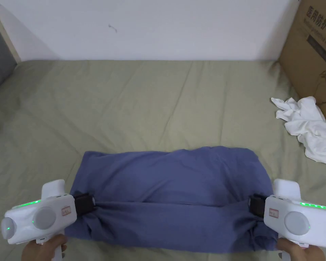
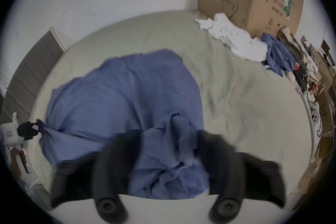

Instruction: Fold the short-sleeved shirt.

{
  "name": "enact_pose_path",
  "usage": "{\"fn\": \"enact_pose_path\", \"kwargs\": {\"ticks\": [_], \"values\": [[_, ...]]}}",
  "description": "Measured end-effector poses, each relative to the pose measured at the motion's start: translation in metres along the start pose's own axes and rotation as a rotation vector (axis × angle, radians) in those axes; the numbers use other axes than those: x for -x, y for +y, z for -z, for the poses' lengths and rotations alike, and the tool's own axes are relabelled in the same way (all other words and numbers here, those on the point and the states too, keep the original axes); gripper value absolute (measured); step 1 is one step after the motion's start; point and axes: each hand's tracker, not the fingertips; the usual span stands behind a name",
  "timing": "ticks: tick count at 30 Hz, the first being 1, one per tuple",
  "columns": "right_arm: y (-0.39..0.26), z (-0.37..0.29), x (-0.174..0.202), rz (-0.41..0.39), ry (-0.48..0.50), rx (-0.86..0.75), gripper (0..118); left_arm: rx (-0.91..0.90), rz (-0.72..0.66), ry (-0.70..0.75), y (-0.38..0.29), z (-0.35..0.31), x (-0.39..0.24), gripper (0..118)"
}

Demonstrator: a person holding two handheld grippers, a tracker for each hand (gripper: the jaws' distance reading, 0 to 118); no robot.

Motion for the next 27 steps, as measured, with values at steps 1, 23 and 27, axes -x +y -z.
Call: {"fn": "enact_pose_path", "kwargs": {"ticks": [1, 23, 27], "values": [[0.002, -0.013, 0.001, 0.009, 0.007, -0.027, 101, -0.046, 0.001, -0.019, 0.001, -0.013, -0.002, 88], [-0.032, -0.235, 0.051, -0.227, -0.04, -0.64, 18, -0.635, 0.255, -0.04, -0.043, -0.214, -0.045, 54], [-0.036, -0.235, 0.049, -0.195, -0.014, -0.648, 2, -0.568, 0.253, -0.116, -0.046, -0.208, -0.044, 5]]}}
